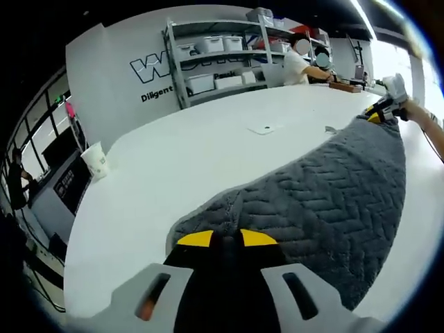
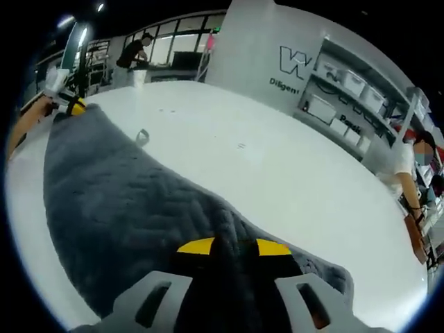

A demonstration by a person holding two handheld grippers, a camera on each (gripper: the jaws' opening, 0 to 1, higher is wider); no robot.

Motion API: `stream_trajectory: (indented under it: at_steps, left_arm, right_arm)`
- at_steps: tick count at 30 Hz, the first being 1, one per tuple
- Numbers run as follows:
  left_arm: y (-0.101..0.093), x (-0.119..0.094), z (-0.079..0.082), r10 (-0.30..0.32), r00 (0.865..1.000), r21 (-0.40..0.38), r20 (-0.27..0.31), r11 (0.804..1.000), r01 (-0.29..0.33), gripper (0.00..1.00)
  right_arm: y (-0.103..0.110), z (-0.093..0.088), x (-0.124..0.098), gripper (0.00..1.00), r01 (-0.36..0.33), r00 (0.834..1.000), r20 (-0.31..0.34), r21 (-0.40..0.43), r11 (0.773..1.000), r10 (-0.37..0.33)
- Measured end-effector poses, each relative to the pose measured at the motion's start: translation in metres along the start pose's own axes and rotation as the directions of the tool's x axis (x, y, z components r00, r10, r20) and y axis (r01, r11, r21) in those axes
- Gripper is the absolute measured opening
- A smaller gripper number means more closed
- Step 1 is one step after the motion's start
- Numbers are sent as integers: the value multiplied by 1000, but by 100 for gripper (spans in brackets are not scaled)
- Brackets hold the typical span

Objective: Open the folded towel by lifting each exposed corner and separating the folded layers until the towel lies flat within the target outline without major curled edges

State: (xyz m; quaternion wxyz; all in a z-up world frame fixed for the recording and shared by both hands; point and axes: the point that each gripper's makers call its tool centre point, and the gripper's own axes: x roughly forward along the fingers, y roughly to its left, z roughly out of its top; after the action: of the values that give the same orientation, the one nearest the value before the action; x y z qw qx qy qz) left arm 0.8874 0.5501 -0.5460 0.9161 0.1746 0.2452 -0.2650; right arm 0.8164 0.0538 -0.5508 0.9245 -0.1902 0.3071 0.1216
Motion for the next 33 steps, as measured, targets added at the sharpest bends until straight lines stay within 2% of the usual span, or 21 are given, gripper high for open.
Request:
stream_trajectory:
  at_steps: [2,5,10,15,19,21,25,30,33]
  left_arm:
    - [4,-3,3,-3,1000,-7,14,1000,3,20]
    - [6,-5,7,-14,999,-57,46,998,17,35]
    - [-3,-12,10,-39,998,-69,56,997,43,57]
    - [-17,-23,24,-83,988,-121,133,988,99,75]
    - [-29,-31,28,-116,983,-132,141,982,135,94]
    - [-35,-34,27,-131,982,-129,135,981,148,98]
    - [-46,-42,21,-159,981,-116,115,978,172,100]
    - [-60,-55,20,-193,970,-129,148,969,212,100]
    - [-67,-60,17,-197,970,-121,146,969,215,100]
  right_arm:
    - [-2,1,-2,21,7,1000,3,9,1000,-7]
    - [-7,1,-7,32,25,1000,3,20,999,-25]
    - [-12,0,-17,61,46,999,-1,16,999,-46]
    - [-6,-5,-29,72,18,1000,-9,39,999,-18]
    - [1,-10,-38,83,-8,1000,-17,25,1000,9]
    - [4,-12,-44,91,-22,1000,-12,19,1000,23]
    - [12,-12,-55,99,-52,999,9,15,999,52]
    - [22,-12,-75,99,-71,997,35,-6,997,71]
    - [18,-12,-84,99,-85,995,55,4,996,84]
